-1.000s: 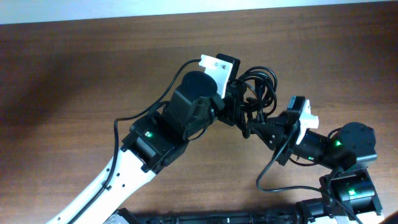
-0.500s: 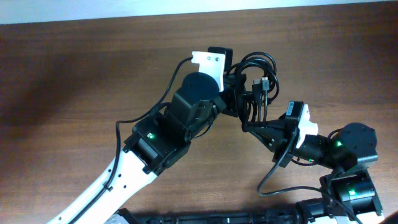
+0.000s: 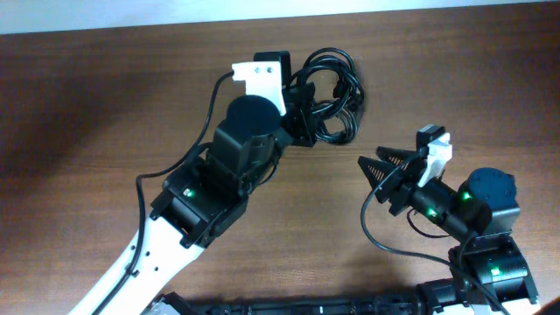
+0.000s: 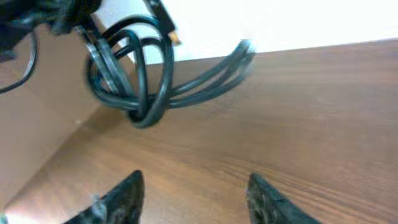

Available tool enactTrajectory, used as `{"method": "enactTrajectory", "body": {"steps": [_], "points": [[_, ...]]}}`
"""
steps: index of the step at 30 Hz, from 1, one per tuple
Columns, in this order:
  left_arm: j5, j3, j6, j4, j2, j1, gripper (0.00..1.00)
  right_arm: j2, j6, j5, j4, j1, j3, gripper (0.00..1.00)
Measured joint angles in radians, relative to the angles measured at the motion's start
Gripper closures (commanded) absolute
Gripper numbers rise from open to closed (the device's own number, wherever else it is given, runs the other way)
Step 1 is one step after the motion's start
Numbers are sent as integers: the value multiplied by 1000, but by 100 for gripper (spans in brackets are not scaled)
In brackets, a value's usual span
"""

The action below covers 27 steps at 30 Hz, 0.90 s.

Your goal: Untangle cables

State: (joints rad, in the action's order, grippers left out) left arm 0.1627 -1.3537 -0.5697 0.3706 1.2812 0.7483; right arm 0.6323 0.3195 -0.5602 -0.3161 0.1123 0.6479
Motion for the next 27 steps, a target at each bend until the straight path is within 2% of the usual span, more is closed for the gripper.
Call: {"method": "enactTrajectory", "body": {"steps": [6, 11, 16, 19, 23, 27], "points": [[11, 0, 5, 24, 0, 0, 100, 0, 26, 40, 0, 0, 0, 36], [11, 0, 81, 41, 0, 0, 100, 0, 35, 34, 2, 0, 0, 29], [11, 0, 218, 100, 0, 0, 100, 0, 35, -13, 33, 0, 0, 27], [2, 0, 319, 116, 0, 0, 100, 0, 19, -63, 61, 0, 0, 23], [-91, 0, 462, 123, 0, 0, 100, 0, 9, -111, 77, 0, 0, 17], [-237, 0, 595, 154, 0, 0, 100, 0, 9, -128, 81, 0, 0, 16]]}}
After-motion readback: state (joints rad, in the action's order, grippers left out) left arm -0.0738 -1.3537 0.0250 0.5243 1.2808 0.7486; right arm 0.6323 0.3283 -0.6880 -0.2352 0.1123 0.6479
